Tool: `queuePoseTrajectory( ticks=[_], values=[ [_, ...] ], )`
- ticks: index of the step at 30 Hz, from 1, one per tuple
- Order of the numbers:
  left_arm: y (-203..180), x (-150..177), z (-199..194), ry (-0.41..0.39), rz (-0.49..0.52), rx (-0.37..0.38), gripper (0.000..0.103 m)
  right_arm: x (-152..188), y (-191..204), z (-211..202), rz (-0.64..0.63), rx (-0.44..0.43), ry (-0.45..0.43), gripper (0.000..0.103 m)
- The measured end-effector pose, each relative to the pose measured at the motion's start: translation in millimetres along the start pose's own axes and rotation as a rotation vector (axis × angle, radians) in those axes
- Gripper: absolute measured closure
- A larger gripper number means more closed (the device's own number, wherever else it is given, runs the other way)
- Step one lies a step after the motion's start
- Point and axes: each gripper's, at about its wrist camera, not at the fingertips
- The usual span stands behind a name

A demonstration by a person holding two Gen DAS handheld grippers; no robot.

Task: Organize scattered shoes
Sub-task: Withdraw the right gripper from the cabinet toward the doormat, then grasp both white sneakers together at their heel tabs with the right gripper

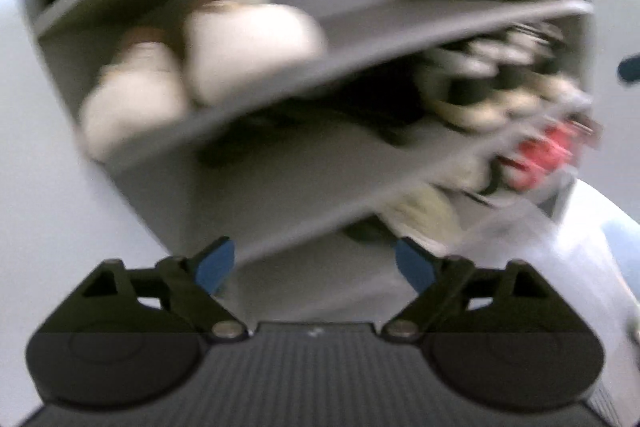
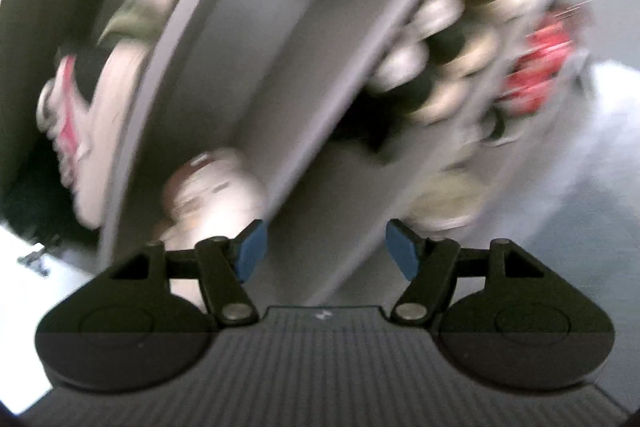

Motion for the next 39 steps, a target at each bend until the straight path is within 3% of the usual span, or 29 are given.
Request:
queuePoseTrajectory(
  ticks=[2, 6, 11, 13, 16, 18, 20, 22, 27, 32, 35, 37, 39],
  values=[
    [-40, 12, -30, -0.010, 0.112, 0.106, 0.013, -12, -25, -35, 0.013, 0.051, -0.046, 0.033],
    [-105, 22, -71, 0.008, 0.193, 0.235, 0.013, -34, -111, -149, 0.060, 0.244, -0.170, 0.033],
    [-180, 24, -108, 0.012, 0.228, 0.320, 0.013, -18, -200, -258, 0.174, 0.395, -0.266, 0.032],
    [-224, 20, -128, 0.010, 0.243, 0.345, 0.013, -11, -239, -296, 0.214, 0.463, -0.294, 0.022],
    [-282, 15, -144, 0.021, 0.256, 0.377, 0.012, 14, -322, -361, 0.275, 0.654, -0.320, 0.018],
    [-317, 16, -148, 0.022, 0.277, 0.397, 0.012, 25, -365, -382, 0.284, 0.729, -0.315, 0.018],
    [-356, 22, -155, 0.023, 0.312, 0.415, 0.012, 37, -414, -394, 0.303, 0.785, -0.282, 0.018],
    [-376, 35, -154, 0.020, 0.333, 0.414, 0.012, 56, -492, -405, 0.398, 0.843, -0.225, 0.018],
    [-427, 70, -151, 0.013, 0.383, 0.411, 0.011, 84, -613, -401, 0.476, 0.933, -0.189, 0.018],
    [-478, 104, -148, 0.006, 0.434, 0.408, 0.011, 102, -716, -358, 0.475, 0.923, -0.150, 0.018],
    [-509, 125, -146, 0.002, 0.464, 0.406, 0.011, 108, -743, -336, 0.477, 0.926, -0.139, 0.018],
    [-529, 139, -145, -0.001, 0.484, 0.405, 0.011, 111, -761, -323, 0.458, 0.924, -0.159, 0.027],
    [-542, 148, -143, -0.006, 0.506, 0.402, 0.011, 111, -770, -312, 0.408, 0.949, -0.187, 0.024]
  ],
)
Point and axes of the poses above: each gripper's, at about its wrist camera, not at the fingertips, and z roughly the way its jaws point, y to its left, x to its underside, and after that the axes turned 4 degrees about z, right-handed
